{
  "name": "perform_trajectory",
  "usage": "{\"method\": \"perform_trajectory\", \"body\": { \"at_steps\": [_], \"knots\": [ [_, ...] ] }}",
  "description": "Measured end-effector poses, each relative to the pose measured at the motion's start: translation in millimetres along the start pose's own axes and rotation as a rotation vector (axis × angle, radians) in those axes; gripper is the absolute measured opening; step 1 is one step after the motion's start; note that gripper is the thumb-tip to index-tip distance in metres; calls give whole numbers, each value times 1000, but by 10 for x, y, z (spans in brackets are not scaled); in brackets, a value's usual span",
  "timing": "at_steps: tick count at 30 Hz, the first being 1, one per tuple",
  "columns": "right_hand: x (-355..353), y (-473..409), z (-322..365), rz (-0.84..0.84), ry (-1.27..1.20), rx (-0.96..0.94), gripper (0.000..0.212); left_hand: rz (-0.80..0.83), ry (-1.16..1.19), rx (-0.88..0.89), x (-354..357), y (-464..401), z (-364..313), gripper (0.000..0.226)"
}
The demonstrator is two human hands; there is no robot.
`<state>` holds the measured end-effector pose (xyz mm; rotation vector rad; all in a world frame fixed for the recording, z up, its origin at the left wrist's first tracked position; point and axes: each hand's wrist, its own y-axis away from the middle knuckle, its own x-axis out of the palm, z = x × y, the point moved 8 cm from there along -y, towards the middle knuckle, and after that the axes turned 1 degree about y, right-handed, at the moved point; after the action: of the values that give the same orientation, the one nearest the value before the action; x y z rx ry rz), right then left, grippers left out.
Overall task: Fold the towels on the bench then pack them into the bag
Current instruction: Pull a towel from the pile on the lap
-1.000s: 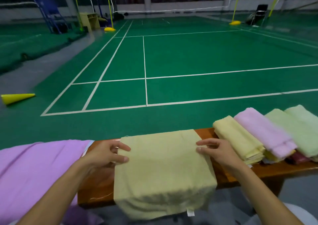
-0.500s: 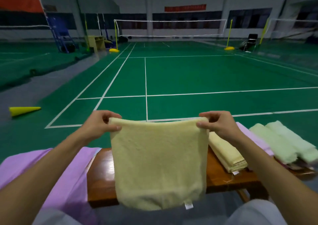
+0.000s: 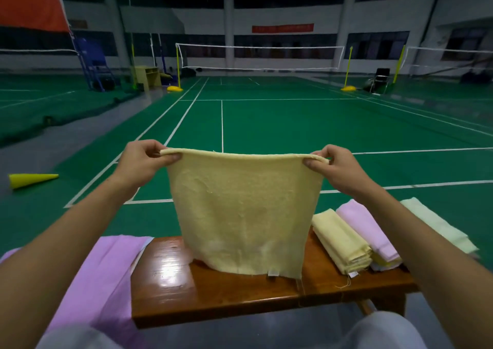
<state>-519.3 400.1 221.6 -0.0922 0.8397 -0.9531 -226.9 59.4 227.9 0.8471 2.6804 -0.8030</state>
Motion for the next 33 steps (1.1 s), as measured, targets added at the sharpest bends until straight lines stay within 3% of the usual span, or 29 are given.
{"method": "perform_trajectory", "body": {
  "at_steps": [4,9,13,17,19,23,33],
  "knots": [
    [45,168,-85,45,-246,94,31,18,120,-16,41,185,16,22],
    [-151,409,76,-14,-291,49,51,58,237,-5,-24,449,-225,20],
    [-298,482,267,2,-345,-3,44,151,317,33,-90,592,-406,24],
    [-266,333,190,25,-334,33,34,121,331,25,-87,518,-376,44],
    [-96,222,29,67,-265,78,34,108,299,-4,4,453,-244,33],
    [512,31,-527,95,-153,197,37,118,145,-149,306,283,465,26],
    [2391,-337,-2069,177,2,455,9,82,-325,-465,1078,-23,2815,38]
  ]
}}
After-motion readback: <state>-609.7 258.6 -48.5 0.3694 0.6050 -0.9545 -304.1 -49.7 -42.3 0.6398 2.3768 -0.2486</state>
